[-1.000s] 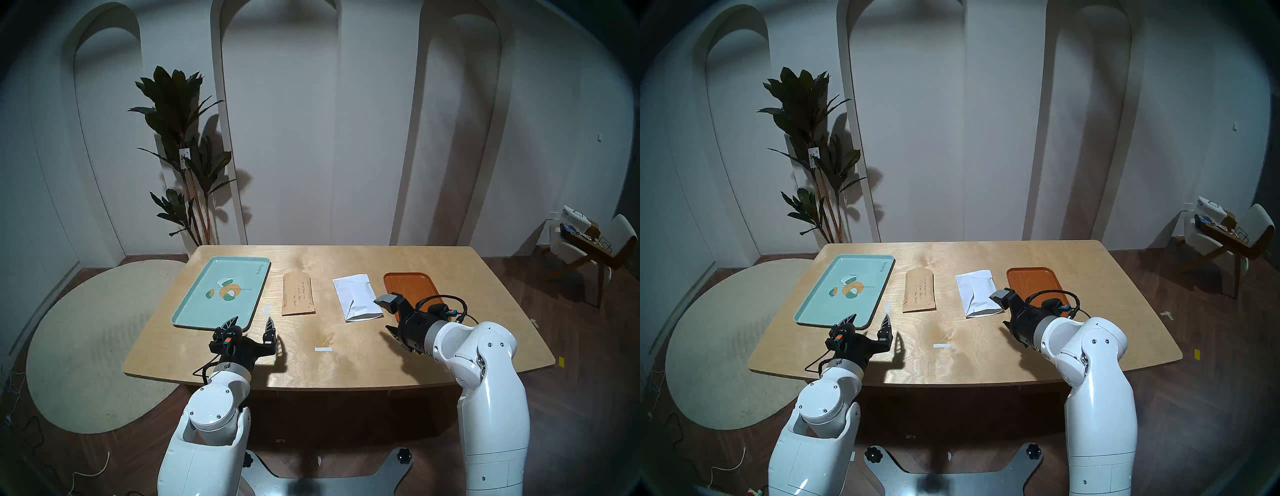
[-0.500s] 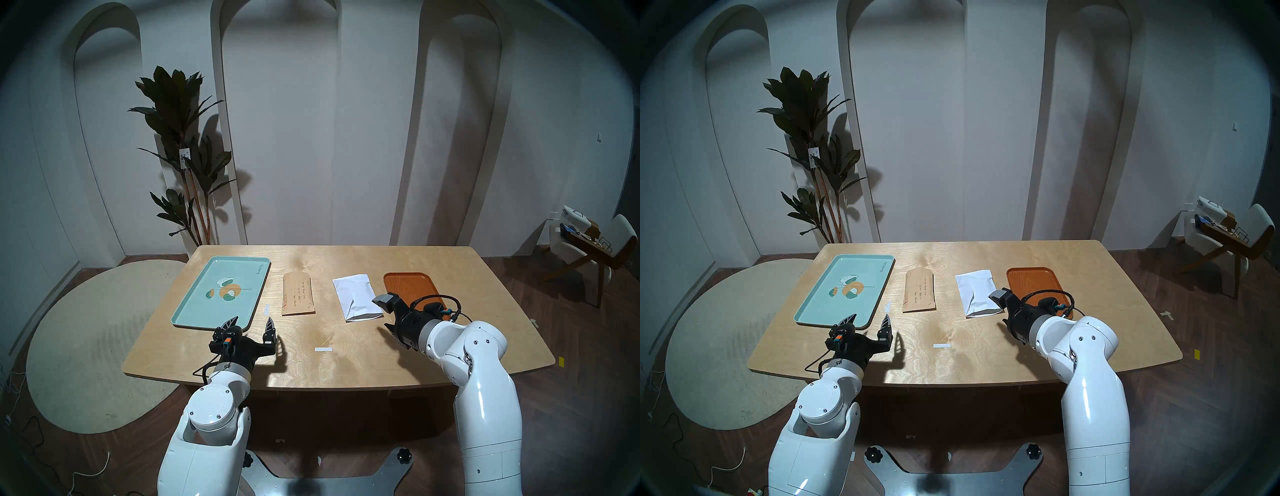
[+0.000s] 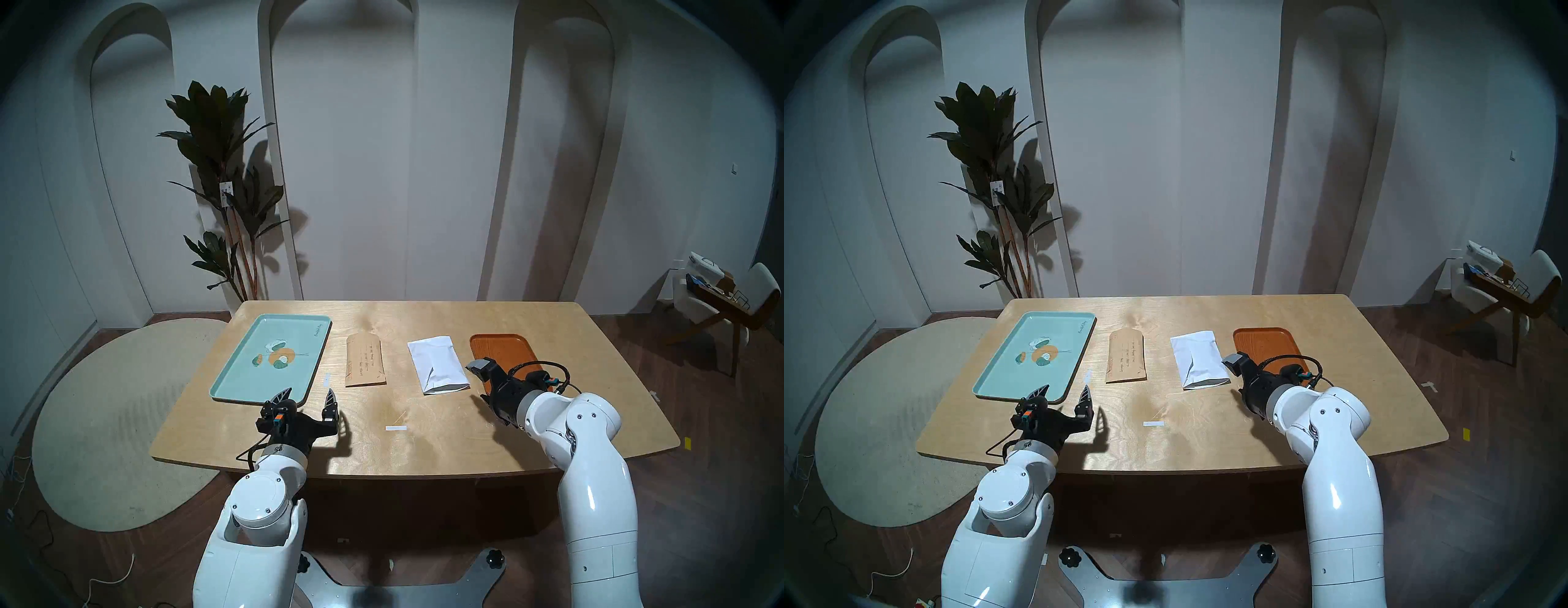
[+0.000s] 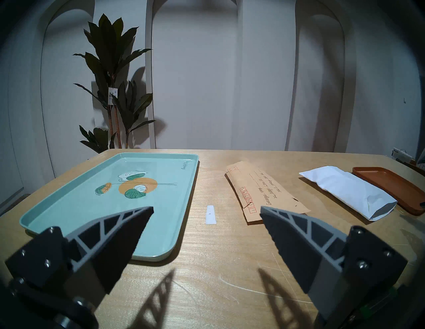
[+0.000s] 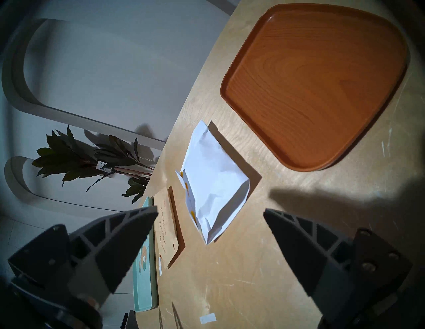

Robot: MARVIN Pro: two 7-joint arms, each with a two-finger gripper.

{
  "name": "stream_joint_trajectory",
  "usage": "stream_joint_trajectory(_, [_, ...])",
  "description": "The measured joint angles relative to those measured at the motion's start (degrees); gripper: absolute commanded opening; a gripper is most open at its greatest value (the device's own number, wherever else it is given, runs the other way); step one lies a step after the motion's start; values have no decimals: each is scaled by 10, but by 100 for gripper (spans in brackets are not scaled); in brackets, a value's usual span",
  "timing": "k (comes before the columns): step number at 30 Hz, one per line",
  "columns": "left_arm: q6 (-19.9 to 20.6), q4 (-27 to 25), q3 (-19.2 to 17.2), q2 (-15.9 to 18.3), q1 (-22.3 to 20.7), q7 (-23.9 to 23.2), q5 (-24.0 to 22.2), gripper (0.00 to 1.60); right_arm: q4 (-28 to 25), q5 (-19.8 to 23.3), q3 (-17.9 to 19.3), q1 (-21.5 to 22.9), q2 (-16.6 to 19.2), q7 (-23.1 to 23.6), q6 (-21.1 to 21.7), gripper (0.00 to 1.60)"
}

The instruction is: Sort the mail into the trays, one tray per recipient

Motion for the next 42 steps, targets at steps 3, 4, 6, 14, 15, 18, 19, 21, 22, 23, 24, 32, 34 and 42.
stream_joint_trajectory(3, [0,0,0,0,0,0,0,160,13,-3,-4,5,0,2,-2,160])
stream_joint_trajectory(4, [0,0,0,0,0,0,0,160,18,-4,-5,6,0,3,-3,160])
stream_joint_trajectory(6, [0,0,0,0,0,0,0,160,27,-7,-8,10,0,4,-5,160])
stream_joint_trajectory(14, [0,0,0,0,0,0,0,160,52,-15,-18,26,-1,12,-13,160])
stream_joint_trajectory(15, [0,0,0,0,0,0,0,160,54,-16,-19,29,-1,12,-13,160])
stream_joint_trajectory(18, [0,0,0,0,0,0,0,160,59,-19,-23,37,-2,14,-16,160])
stream_joint_trajectory(19, [0,0,0,0,0,0,0,160,60,-20,-24,39,-2,15,-17,160])
stream_joint_trajectory(21, [0,0,0,0,0,0,0,160,65,-22,-27,45,-3,17,-19,160])
stream_joint_trajectory(22, [0,0,0,0,0,0,0,160,66,-22,-28,47,-3,18,-19,160])
stream_joint_trajectory(23, [0,0,0,0,0,0,0,160,67,-23,-29,49,-3,19,-20,160])
stream_joint_trajectory(24, [0,0,0,0,0,0,0,160,71,-24,-31,52,-3,20,-21,160])
stream_joint_trajectory(32, [0,0,0,0,0,0,0,160,86,-26,-39,69,-5,27,-25,160])
stream_joint_trajectory(34, [0,0,0,0,0,0,0,160,90,-26,-41,73,-5,28,-26,160])
stream_joint_trajectory(42, [0,0,0,0,0,0,0,160,114,-24,-43,85,-5,29,-30,160])
